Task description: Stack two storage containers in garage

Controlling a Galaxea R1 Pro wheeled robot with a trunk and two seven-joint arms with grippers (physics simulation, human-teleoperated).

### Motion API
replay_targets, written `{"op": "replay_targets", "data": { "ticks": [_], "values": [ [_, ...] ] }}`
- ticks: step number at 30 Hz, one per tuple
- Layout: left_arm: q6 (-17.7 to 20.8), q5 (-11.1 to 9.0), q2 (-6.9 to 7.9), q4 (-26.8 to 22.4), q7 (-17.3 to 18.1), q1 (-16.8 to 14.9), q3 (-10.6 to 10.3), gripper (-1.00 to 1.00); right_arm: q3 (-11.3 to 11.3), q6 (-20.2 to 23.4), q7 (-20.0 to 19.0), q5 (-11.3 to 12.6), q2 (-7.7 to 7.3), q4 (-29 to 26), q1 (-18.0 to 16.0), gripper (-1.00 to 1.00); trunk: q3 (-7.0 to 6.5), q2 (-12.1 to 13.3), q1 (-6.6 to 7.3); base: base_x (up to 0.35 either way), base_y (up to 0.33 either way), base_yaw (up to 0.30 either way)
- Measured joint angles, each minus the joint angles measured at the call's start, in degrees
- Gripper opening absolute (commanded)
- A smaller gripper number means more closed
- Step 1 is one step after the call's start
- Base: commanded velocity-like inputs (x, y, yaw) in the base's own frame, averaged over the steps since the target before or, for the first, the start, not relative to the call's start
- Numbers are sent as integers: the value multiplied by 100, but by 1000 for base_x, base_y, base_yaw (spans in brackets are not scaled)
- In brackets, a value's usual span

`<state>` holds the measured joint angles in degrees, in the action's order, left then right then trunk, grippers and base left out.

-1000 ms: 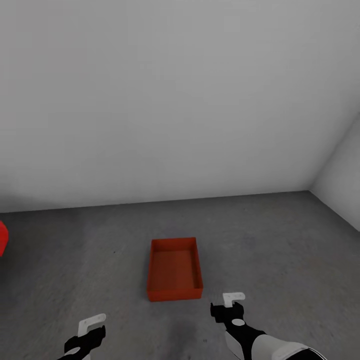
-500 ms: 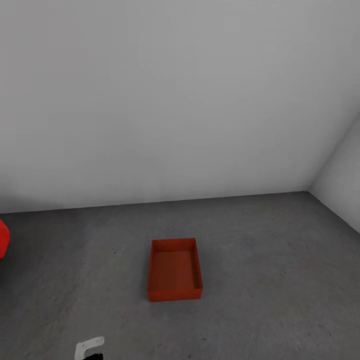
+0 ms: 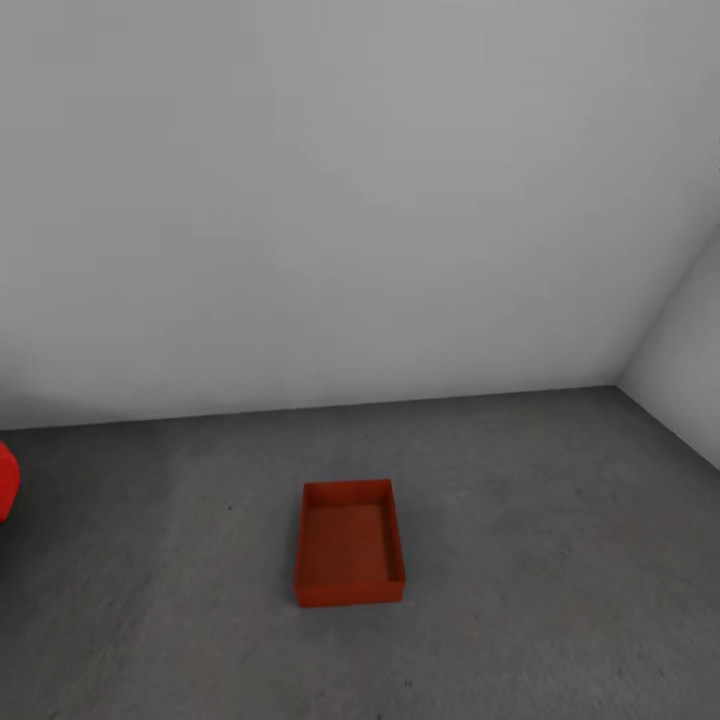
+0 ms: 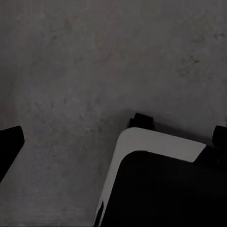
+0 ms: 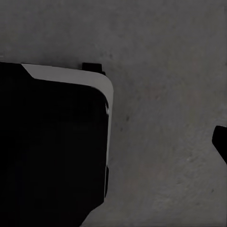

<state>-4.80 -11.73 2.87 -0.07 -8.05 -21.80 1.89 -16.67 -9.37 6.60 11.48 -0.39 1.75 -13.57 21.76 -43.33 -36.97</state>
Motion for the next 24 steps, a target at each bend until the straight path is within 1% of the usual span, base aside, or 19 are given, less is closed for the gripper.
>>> {"op": "replay_targets", "data": {
  "ticks": [4, 9, 13, 17, 24],
  "values": [
    [15, 1, -115, 2, 20, 262, -1, 100, 1, -2, -107, 8, 3, 3, 47, 100, -36, 0, 0, 0, 0, 0],
    [17, 10, -213, 2, 25, 550, -1, 100, 3, -27, -147, 4, 6, 1, 248, 100, -81, 0, 0, 0, 0, 0],
    [17, 5, -237, 2, 26, 656, -2, 100, 2, -57, -152, 4, 7, 0, 393, 100, -117, 0, 0, 0, 0, 0],
    [17, 3, -240, 2, 26, 684, -2, 100, 2, -82, -153, 3, 2, 0, 431, 100, -147, 0, 0, 0, 0, 0],
    [-36, 1, -218, -3, 21, 777, -2, 100, 8, -67, -145, 3, -11, 0, 440, 100, -156, 0, 0, 0, 0, 0]
  ]
}}
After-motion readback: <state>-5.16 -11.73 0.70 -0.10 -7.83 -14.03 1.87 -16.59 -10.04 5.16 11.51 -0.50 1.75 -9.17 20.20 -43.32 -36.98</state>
